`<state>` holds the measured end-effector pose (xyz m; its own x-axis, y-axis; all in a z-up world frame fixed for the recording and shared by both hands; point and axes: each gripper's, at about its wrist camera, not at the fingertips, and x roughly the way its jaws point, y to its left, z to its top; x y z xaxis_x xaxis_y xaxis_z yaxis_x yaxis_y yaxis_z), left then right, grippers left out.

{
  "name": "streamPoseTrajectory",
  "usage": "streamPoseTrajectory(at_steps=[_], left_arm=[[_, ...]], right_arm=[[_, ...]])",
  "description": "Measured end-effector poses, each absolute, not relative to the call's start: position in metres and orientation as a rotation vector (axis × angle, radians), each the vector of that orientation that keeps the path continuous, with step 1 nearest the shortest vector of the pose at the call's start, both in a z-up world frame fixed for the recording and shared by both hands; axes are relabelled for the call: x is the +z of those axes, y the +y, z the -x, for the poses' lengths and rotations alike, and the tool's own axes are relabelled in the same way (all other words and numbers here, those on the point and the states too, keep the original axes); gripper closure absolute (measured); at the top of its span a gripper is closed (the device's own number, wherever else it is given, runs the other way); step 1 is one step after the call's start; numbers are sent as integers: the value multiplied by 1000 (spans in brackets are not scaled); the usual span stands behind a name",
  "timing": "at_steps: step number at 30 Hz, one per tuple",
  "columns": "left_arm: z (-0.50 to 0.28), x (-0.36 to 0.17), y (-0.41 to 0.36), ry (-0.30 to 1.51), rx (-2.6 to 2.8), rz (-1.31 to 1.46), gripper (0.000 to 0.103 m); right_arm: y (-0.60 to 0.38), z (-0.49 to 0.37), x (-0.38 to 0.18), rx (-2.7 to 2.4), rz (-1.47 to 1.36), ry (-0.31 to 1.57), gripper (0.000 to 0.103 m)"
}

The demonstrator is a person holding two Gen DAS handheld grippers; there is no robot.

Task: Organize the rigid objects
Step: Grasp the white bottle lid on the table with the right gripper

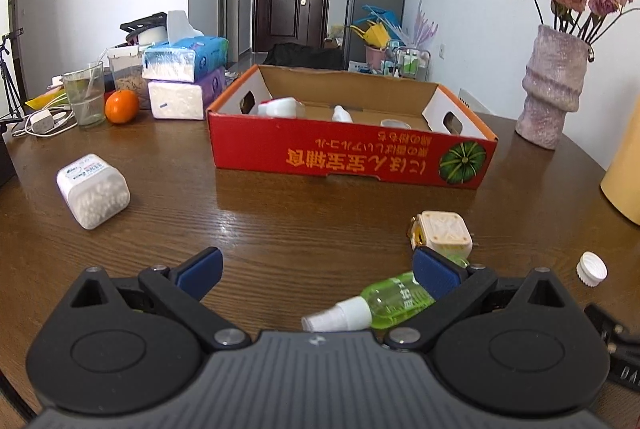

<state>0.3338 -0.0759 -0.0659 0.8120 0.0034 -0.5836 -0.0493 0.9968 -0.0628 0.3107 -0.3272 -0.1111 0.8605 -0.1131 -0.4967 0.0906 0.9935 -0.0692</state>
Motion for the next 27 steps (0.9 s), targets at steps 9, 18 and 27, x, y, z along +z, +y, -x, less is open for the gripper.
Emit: streamPoseTrajectory(at_steps=[9, 18, 27], left_arm=[[-339, -75, -87, 646, 22, 58, 0], [-348, -84, -91, 676, -7, 44, 0], [-352, -87, -91, 694, -56, 36, 0]], right_arm=[[-352, -351, -118, -110, 23, 575, 12], [-366, -390, -126, -112, -48, 651, 63], [-365, -377, -123, -119, -55, 596, 64]])
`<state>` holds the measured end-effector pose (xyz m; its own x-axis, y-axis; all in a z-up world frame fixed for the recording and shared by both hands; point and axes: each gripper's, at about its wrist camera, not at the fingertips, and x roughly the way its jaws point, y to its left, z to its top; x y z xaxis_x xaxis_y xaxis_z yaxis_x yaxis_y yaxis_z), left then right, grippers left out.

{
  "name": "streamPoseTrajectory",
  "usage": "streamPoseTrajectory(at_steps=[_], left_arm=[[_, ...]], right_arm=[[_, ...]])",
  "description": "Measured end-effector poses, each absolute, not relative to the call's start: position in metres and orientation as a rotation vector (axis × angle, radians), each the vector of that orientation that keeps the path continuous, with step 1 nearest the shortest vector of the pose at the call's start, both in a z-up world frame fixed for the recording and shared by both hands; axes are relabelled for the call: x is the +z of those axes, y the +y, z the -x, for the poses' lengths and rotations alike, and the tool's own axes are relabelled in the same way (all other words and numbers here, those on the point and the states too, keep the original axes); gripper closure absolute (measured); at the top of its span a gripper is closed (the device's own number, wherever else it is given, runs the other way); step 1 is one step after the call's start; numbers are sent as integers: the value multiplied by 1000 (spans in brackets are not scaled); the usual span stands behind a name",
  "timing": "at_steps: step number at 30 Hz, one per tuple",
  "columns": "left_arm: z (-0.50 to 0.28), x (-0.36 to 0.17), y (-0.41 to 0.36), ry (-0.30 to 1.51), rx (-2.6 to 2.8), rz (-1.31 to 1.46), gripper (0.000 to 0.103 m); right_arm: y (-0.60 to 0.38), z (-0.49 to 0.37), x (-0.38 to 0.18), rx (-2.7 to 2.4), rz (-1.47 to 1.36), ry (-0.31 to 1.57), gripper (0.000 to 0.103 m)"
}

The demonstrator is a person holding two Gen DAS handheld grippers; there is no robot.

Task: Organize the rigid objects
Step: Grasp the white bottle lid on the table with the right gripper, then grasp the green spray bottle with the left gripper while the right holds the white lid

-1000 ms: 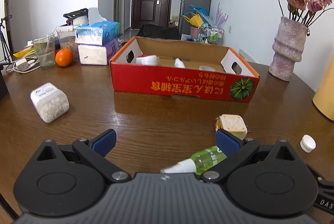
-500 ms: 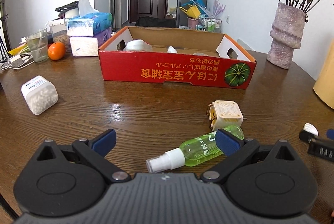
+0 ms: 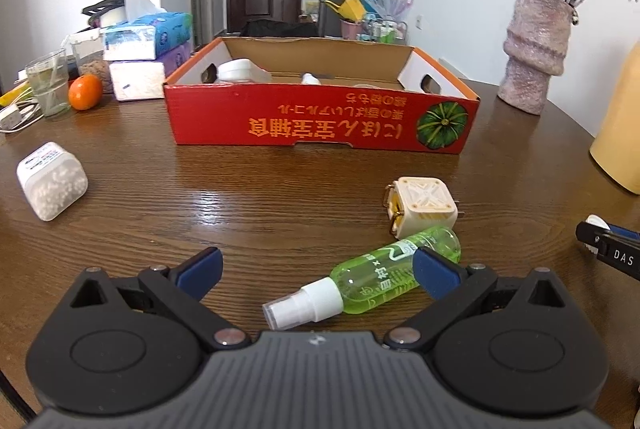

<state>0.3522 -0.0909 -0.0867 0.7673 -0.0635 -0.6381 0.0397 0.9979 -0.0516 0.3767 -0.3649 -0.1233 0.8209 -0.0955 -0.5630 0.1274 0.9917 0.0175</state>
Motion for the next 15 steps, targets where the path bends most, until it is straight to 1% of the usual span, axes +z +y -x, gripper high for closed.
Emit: streamPoseTrajectory(at_steps=[7, 15], left_arm=[[-351, -92, -102, 697, -141, -45, 0], [-363, -102, -110, 717, -200, -85, 0]], right_arm=[[-353, -356, -118, -104, -32, 553, 64], [-340, -343, -116, -77, -34, 545, 63]])
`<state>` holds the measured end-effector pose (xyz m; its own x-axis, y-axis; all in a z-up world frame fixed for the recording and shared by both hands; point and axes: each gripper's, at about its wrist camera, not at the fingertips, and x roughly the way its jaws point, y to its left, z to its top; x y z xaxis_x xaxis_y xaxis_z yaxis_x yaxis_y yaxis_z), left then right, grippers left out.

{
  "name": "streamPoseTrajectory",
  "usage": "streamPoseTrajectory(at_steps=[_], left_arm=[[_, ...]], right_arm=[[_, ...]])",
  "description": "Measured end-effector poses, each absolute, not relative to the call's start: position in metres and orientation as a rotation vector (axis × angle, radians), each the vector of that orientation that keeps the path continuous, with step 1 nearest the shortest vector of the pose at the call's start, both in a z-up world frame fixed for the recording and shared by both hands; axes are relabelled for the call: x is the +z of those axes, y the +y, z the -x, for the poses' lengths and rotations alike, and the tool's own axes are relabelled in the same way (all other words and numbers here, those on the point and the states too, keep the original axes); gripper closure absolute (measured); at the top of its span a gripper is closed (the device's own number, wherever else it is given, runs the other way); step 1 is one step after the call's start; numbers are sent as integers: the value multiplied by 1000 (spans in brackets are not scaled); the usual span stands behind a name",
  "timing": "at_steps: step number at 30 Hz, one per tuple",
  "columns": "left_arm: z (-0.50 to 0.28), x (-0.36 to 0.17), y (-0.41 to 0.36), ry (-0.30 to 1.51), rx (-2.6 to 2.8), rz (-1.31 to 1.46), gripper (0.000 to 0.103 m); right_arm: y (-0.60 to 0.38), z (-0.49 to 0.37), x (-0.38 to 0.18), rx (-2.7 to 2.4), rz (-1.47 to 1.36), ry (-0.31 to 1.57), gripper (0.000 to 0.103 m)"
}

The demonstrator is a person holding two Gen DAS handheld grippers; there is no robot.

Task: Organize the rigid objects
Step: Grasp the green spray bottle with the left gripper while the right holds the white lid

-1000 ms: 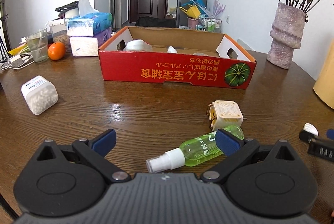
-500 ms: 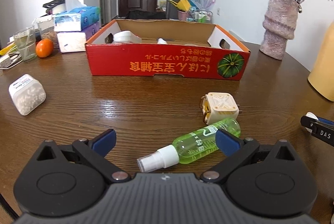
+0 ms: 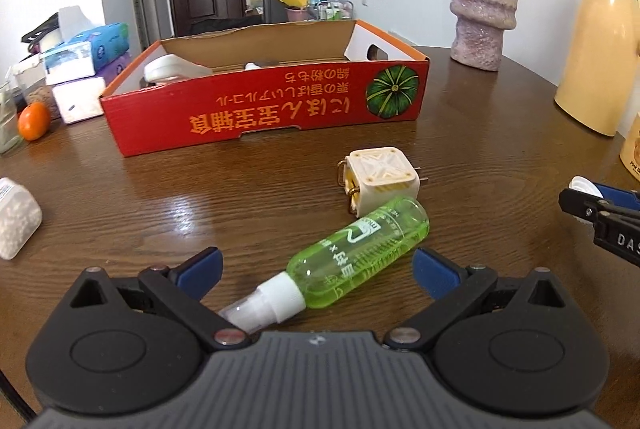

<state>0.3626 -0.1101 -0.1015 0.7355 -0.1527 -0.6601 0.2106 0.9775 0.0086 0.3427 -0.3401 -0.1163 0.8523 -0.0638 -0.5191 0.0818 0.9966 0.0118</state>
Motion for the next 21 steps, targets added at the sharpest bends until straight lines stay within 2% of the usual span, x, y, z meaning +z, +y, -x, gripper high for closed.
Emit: streamPoseTrajectory(at_steps=[12, 16, 21], left_arm=[[-379, -110, -120, 701, -289, -113, 2], [-377, -114, -123, 718, -295, -138, 19], [-372, -113, -118, 723, -302, -121, 31]], right_arm=[[-335, -341, -117, -83, -43, 554, 63], [-334, -340, -117, -88, -43, 550, 63], [-333, -339, -117, -88, -49, 550, 63]])
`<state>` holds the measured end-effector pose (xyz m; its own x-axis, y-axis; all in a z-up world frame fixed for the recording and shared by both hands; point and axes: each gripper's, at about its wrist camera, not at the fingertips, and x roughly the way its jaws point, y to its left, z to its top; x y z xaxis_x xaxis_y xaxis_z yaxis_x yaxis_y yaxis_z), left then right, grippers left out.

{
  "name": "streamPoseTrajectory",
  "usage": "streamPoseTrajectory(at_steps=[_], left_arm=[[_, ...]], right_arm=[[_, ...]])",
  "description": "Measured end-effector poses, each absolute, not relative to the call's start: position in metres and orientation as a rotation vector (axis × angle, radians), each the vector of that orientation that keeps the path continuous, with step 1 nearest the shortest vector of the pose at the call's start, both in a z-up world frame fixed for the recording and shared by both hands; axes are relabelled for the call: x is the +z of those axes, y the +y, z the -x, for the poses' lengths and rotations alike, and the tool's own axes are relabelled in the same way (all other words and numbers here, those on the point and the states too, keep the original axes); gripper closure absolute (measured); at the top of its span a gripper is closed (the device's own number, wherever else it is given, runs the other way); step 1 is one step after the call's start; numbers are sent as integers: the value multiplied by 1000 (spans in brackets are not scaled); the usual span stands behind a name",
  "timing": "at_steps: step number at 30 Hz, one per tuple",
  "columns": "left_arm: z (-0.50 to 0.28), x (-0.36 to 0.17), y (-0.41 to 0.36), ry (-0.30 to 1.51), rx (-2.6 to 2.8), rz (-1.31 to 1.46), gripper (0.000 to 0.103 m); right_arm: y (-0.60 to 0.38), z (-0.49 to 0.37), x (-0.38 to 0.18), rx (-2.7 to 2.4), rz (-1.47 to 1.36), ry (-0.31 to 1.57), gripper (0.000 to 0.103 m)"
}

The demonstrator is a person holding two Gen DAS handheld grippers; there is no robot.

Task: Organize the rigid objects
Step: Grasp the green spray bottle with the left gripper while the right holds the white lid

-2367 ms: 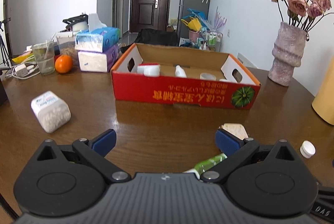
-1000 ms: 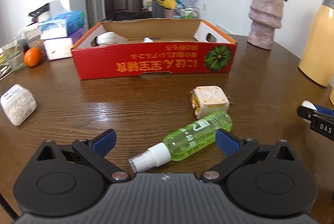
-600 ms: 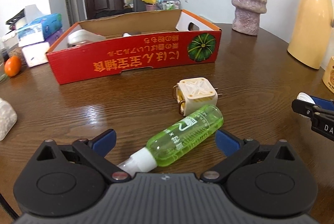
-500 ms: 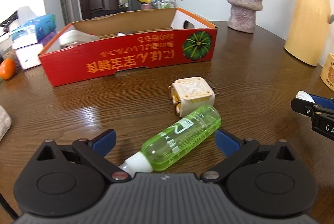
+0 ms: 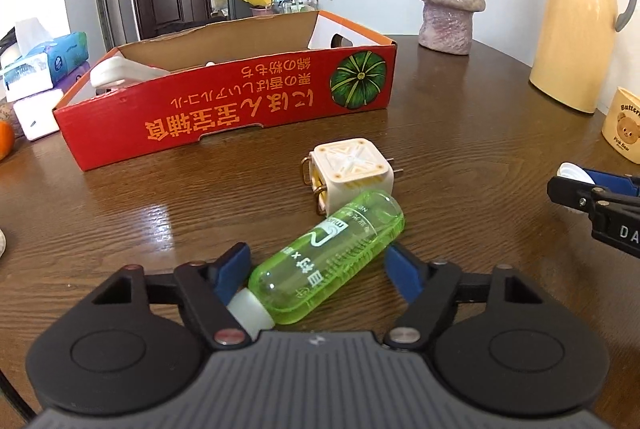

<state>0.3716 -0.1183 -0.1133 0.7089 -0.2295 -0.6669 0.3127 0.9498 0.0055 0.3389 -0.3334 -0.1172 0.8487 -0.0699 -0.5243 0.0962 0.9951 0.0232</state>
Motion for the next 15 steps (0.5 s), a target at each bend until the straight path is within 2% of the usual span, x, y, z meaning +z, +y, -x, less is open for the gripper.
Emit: streamPoseTrajectory(at_steps=[10, 15], left_arm=[[-349, -107, -118, 727, -354, -90, 71], [-346, -107, -122, 725, -362, -91, 71]], right_arm=[[-331, -337, -117, -84, -54, 549, 63], [-329, -335, -117, -79, -52, 546, 63]])
